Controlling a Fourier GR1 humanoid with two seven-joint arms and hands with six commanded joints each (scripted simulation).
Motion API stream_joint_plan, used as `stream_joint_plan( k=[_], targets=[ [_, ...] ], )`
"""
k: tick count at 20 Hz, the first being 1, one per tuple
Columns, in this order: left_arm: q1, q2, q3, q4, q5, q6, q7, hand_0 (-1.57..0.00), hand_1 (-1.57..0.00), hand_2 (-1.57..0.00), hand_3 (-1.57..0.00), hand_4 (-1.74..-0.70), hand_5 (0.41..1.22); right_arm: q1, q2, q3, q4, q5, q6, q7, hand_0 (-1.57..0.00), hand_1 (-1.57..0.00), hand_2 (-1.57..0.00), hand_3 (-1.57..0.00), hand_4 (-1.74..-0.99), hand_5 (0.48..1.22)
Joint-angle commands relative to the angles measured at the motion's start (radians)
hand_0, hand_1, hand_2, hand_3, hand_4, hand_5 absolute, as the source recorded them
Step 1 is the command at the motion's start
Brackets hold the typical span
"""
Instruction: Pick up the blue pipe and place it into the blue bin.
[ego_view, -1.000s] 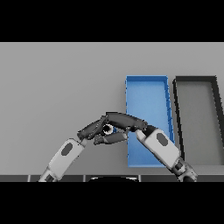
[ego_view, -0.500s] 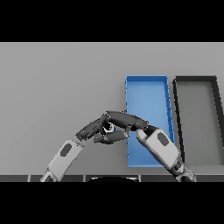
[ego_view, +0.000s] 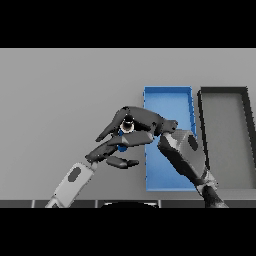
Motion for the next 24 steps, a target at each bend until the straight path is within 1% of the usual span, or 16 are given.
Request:
stream_joint_plan(
  k=[1,3,4,5,6,7,9,11,12,13,14,15,17,20,23,24],
  targets=[
    [-0.015,-0.004,0.002,0.003,-0.002,0.001,0.01,0.0,0.0,0.0,0.0,-0.86,0.498,-0.045,-0.009,-0.023,0.018,-0.008,-0.005,-0.007,-1.57,-1.57,-1.57,-1.57,-1.494,1.221],
    [-0.019,0.003,0.01,-0.012,0.016,-0.008,0.004,0.0,0.0,0.0,0.0,-0.87,0.486,-0.136,-0.045,-0.069,0.046,-0.014,0.014,-0.032,-1.57,-1.57,-1.57,-1.57,-1.495,1.221],
    [-0.02,0.003,0.006,-0.016,0.015,-0.01,0.013,0.0,0.0,0.0,0.0,-0.87,0.485,-0.167,-0.059,-0.1,0.088,-0.01,0.006,-0.047,-1.57,-1.57,-1.57,-1.57,-1.496,1.221],
    [-0.008,0.003,0.001,-0.012,0.004,-0.004,0.005,0.0,0.0,0.0,0.0,-0.87,0.484,-0.196,-0.064,-0.123,0.122,0.004,-0.013,-0.058,-1.57,-1.57,-1.57,-1.57,-1.496,1.221],
    [-0.008,0.004,0.002,-0.012,0.007,-0.008,0.005,0.0,0.0,0.0,0.0,-0.86,0.483,-0.217,-0.083,-0.155,0.146,0.013,-0.03,-0.072,-1.57,-1.57,-1.57,-1.57,-1.496,1.221],
    [-0.003,0.006,-0.001,-0.014,0.002,-0.006,0.006,0.0,0.0,0.0,0.0,-0.86,0.484,-0.236,-0.091,-0.172,0.184,0.048,-0.044,-0.09,-1.57,-1.57,-1.57,-1.57,-1.497,1.221],
    [-0.005,0.002,-0.002,-0.019,-0.002,0.002,0.02,0.0,0.0,0.0,0.0,-0.85,0.484,-0.263,-0.131,-0.215,0.255,0.097,-0.044,-0.103,-1.57,-1.57,-1.57,-1.57,-1.498,1.221],
    [-0.004,0.009,0.005,-0.029,-0.004,0.008,0.029,0.0,0.0,0.0,0.0,-0.84,0.477,-0.261,-0.158,-0.247,0.335,0.162,-0.059,-0.098,-1.57,-1.57,-1.57,-1.57,-1.498,1.221],
    [0.004,0.013,0.001,-0.029,-0.012,0.01,0.016,0.0,0.0,0.0,0.0,-0.84,0.474,-0.26,-0.168,-0.267,0.377,0.184,-0.065,-0.096,-1.57,-1.57,-1.57,-1.57,-1.498,1.221],
    [0.012,0.019,0.002,-0.038,-0.021,0.02,0.016,0.0,0.0,0.0,0.0,-0.83,0.47,-0.242,-0.183,-0.287,0.418,0.198,-0.055,-0.098,-1.57,-1.57,-1.57,-1.57,-1.499,1.221],
    [0.002,0.02,0.009,-0.033,-0.022,0.023,0.025,0.0,0.0,0.0,0.0,-0.83,0.467,-0.215,-0.2,-0.311,0.442,0.196,-0.047,-0.083,-1.57,-1.57,-1.57,-1.57,-1.499,1.221],
    [0.006,0.022,0.011,-0.035,-0.015,0.019,0.03,0.0,0.0,0.0,0.0,-0.83,0.465,-0.203,-0.204,-0.324,0.463,0.211,-0.064,-0.067,-1.57,-1.57,-1.57,-1.57,-1.499,1.221],
    [0.005,0.037,0.017,-0.042,-0.011,0.011,0.028,0.0,0.0,0.0,0.0,-0.83,0.461,-0.144,-0.209,-0.341,0.494,0.248,-0.076,-0.062,-1.57,-1.57,-1.57,-1.57,-1.499,1.221],
    [-0.008,0.033,0.022,-0.028,-0.01,0.01,0.019,0.0,0.0,0.0,0.0,-0.83,0.463,-0.037,-0.207,-0.347,0.493,0.285,-0.082,-0.024,-1.57,-1.57,-1.57,-1.57,-1.499,1.221],
    [0.0,0.036,0.016,-0.037,-0.01,0.006,0.021,0.0,0.0,0.0,0.0,-0.83,0.468,0.072,-0.202,-0.355,0.462,0.325,-0.125,0.033,-1.57,-1.57,-1.57,-1.57,-1.499,1.221],
    [0.013,0.038,0.009,-0.036,-0.016,0.006,0.011,0.0,0.0,0.0,0.0,-0.83,0.469,0.103,-0.207,-0.337,0.464,0.33,-0.149,0.035,-1.57,-1.57,-1.57,-1.57,-1.499,1.221]
  ],
)
